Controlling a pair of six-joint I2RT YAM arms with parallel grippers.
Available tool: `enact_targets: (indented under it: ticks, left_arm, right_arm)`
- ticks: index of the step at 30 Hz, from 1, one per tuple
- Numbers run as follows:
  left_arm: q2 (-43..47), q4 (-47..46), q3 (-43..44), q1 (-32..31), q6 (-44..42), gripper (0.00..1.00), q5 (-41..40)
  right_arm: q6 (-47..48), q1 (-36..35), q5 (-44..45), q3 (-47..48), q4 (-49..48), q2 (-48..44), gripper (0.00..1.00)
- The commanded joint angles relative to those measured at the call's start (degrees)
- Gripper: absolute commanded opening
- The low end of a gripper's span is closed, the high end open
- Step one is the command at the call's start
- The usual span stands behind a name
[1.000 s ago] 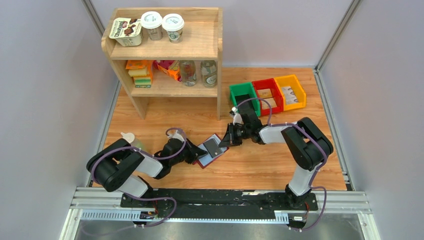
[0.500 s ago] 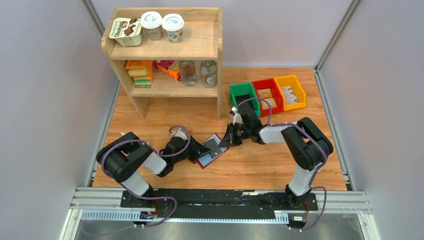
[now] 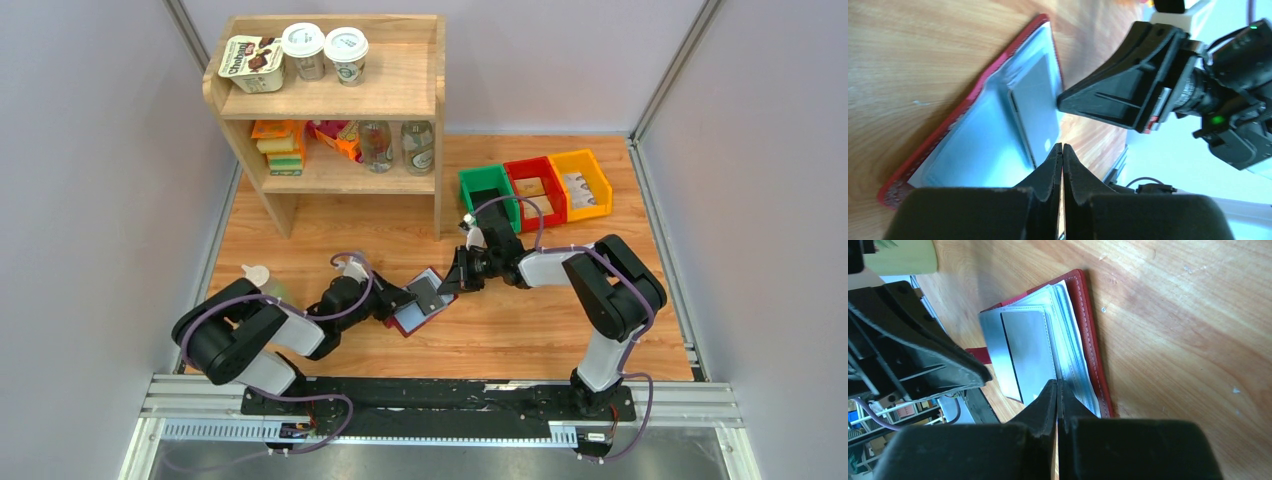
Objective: Take the credit cards out of the card holder
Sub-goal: Remove the credit card from the card holder.
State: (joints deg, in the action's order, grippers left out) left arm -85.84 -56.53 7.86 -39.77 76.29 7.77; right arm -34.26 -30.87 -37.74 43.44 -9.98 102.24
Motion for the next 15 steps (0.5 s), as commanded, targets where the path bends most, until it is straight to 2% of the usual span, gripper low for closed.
enact_targets:
  ticks: [1,5,7,8,10,12,15]
  left_arm:
    - [3.93,-1.13,0.75,0.13,-0.61,0.06,-0.13]
    - [5.42,2.64,1.11,0.13,-1.94,0.05,-0.21]
    - [5.86,6.69,1.54,0.13,-2.55,0.17,-0.65]
    - [5.86,8.70,1.72,0.13,-3.07,0.26,-1.09]
    - [5.08,9.51,1.55,0.22,-3.96,0.35,-2.05]
    - [3.76,8.81,1.72,0.13,-4.57,0.41,-2.49]
    - [1.13,6.97,2.60,0.22,-5.01,0.44,-2.23]
  right_arm:
    - [3.15,0.29,7.94,-2.22,6.46,2.35,0.00]
    - [2.97,0.46,8.03,-2.31,6.38,2.18,0.00]
    - [2.88,0.29,8.12,-2.40,6.46,2.00,0.00]
    - [2.88,0.29,8.12,-2.48,6.38,2.00,0.00]
    - [2.80,0.29,8.20,-2.40,6.37,1.91,0.00]
    - [2.80,0.46,8.20,-2.40,6.29,2.00,0.00]
    - [2.62,0.29,8.12,-2.48,6.20,2.09,0.00]
